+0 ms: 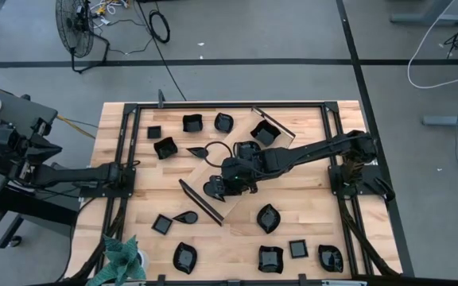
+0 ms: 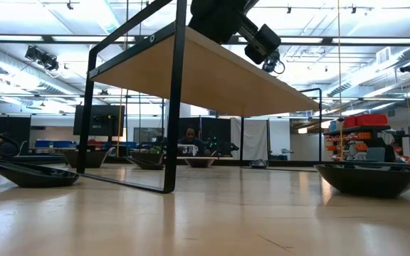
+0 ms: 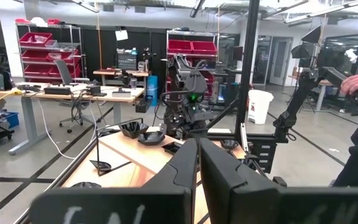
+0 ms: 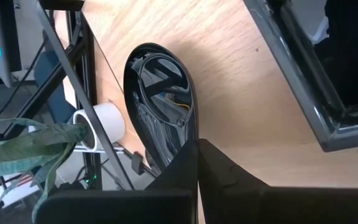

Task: Pick & Place Mini shaped plates
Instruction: Put the black teardrop shaped plate on the shelf, then stack the black leaf shaped bowl on top of the black leaf shaped bowl on the shelf

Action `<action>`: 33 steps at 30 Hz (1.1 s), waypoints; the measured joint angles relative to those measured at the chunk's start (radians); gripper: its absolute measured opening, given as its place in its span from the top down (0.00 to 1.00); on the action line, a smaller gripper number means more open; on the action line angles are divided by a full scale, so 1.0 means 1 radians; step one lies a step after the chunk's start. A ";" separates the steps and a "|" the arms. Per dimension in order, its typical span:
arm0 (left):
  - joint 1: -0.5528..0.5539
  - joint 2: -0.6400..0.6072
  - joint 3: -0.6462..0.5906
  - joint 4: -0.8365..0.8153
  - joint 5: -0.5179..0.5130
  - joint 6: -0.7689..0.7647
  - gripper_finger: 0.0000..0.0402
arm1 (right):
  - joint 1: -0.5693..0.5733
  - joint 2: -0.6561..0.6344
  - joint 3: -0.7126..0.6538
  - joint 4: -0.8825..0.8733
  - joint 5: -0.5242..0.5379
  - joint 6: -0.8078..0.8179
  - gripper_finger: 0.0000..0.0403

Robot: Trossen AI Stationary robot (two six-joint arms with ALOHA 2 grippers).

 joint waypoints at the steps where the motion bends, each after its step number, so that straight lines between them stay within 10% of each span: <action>1: 0.000 0.000 0.000 0.000 0.000 0.000 0.94 | 0.000 0.000 0.000 -0.001 0.000 -0.003 1.00; 33: 0.000 0.000 0.000 0.000 0.000 0.000 0.94 | 0.000 -0.002 0.000 -0.025 0.000 -0.015 0.80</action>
